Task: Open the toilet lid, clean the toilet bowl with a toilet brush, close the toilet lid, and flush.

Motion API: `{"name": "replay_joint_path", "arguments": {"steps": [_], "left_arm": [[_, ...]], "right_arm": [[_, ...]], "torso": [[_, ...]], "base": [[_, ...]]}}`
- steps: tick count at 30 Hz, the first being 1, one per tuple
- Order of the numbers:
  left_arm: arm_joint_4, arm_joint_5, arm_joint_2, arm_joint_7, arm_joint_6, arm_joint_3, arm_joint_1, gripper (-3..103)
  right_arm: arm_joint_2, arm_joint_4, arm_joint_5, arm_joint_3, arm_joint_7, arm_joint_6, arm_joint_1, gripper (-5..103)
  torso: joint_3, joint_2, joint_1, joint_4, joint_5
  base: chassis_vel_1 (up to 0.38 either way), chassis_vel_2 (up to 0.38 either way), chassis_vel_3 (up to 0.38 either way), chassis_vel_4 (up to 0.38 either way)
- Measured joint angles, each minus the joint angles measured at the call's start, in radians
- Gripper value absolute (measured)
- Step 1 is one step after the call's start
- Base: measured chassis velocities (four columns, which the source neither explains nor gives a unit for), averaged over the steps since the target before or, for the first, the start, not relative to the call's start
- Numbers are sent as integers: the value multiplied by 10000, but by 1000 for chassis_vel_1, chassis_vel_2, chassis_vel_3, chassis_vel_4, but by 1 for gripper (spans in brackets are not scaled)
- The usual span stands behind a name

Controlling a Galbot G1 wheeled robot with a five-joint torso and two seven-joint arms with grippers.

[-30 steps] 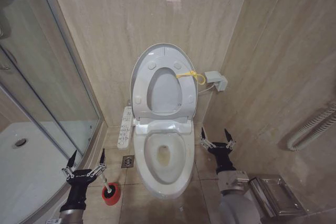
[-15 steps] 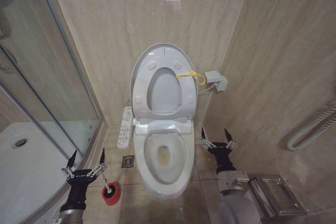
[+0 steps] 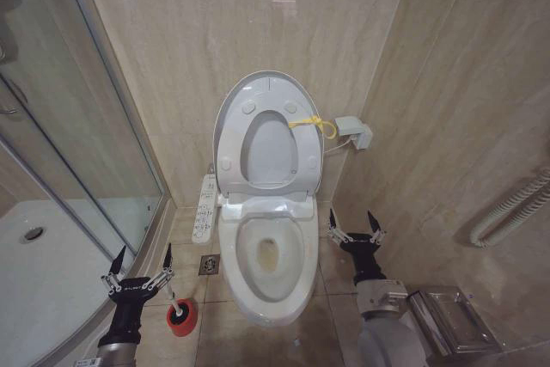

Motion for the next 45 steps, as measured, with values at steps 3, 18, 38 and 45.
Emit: {"name": "replay_joint_path", "arguments": {"steps": [3,18,38,45], "left_arm": [[0,-1,0,0,1,0,1,100],[1,-1,1,0,3,0,0,100],[0,-2,2,0,4,1,0,100],[-1,-1,2,-1,4,0,-1,100]], "right_arm": [[0,0,0,0,0,0,0,100],[271,381,425,1947,-909,384,-2550,100],[331,376,1102,1840,-1935,871,-1864,100],[258,-359,1363,1545,-2371,1151,-705,100]], "torso": [[0,0,0,0,0],[-1,0,-1,-4,0],[0,0,1,1,0],[1,-1,1,1,0]], "base": [[0,0,0,0],[0,0,0,0],[0,0,0,0],[0,0,0,0]]}}
